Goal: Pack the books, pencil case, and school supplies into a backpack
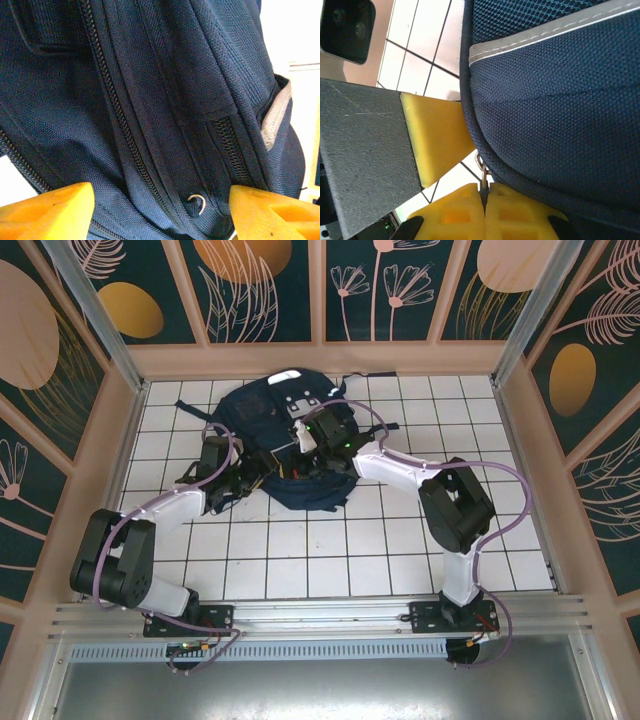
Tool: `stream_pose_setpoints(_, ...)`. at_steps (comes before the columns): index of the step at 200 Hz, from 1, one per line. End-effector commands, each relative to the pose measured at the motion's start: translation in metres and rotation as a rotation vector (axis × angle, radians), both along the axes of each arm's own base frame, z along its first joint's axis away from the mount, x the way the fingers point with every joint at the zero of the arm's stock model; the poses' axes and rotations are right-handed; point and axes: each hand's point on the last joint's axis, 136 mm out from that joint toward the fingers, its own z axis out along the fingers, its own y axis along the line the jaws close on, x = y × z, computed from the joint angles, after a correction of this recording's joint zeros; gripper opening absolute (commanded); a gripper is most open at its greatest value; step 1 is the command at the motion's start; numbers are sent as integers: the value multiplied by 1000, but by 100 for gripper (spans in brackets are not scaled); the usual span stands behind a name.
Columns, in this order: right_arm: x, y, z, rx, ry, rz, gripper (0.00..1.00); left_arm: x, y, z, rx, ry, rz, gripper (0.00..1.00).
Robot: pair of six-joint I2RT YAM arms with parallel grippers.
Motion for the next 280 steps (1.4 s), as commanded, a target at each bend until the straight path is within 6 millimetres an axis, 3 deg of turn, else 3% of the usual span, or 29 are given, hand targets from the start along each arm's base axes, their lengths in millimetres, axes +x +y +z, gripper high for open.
stream_pose_setpoints(1, -10, 5, 19, 30, -49, 22, 0, 18, 3, 44, -13, -131, 45, 75)
stream_pose_setpoints(47, -20, 11, 13, 60, -8, 36, 0, 3, 20, 41, -33, -153, 145, 75)
stream_pose_setpoints(119, -51, 30, 19, 100, 17, 115, 0, 38, -4, 29, -149, -153, 124, 72)
stream_pose_setpoints(129, -53, 31, 20, 106, 18, 124, 0, 39, -5, 20, -148, -137, 128, 63)
stream_pose_setpoints(141, -53, 31, 18, 97, 17, 123, 0, 37, -8, 16, -173, -142, 113, 31)
stream_pose_setpoints(156, -51, 26, 14, 61, 8, 111, 0, 33, -6, 11, -177, -147, 118, 0)
stream_pose_setpoints(163, -51, 23, 11, 38, 3, 107, 0, 32, -5, 11, -169, -151, 121, 0)
stream_pose_setpoints(195, -47, -10, -9, -132, -36, 70, 0, 28, 0, 10, -112, -169, 104, 0)
stream_pose_setpoints(231, -36, -80, -36, -321, -39, -30, 0, 22, -1, -1, -118, -145, 99, 0)
stream_pose_setpoints(280, 10, -169, -45, -466, -85, -193, 0, 14, -7, -2, -117, -127, 39, 0)
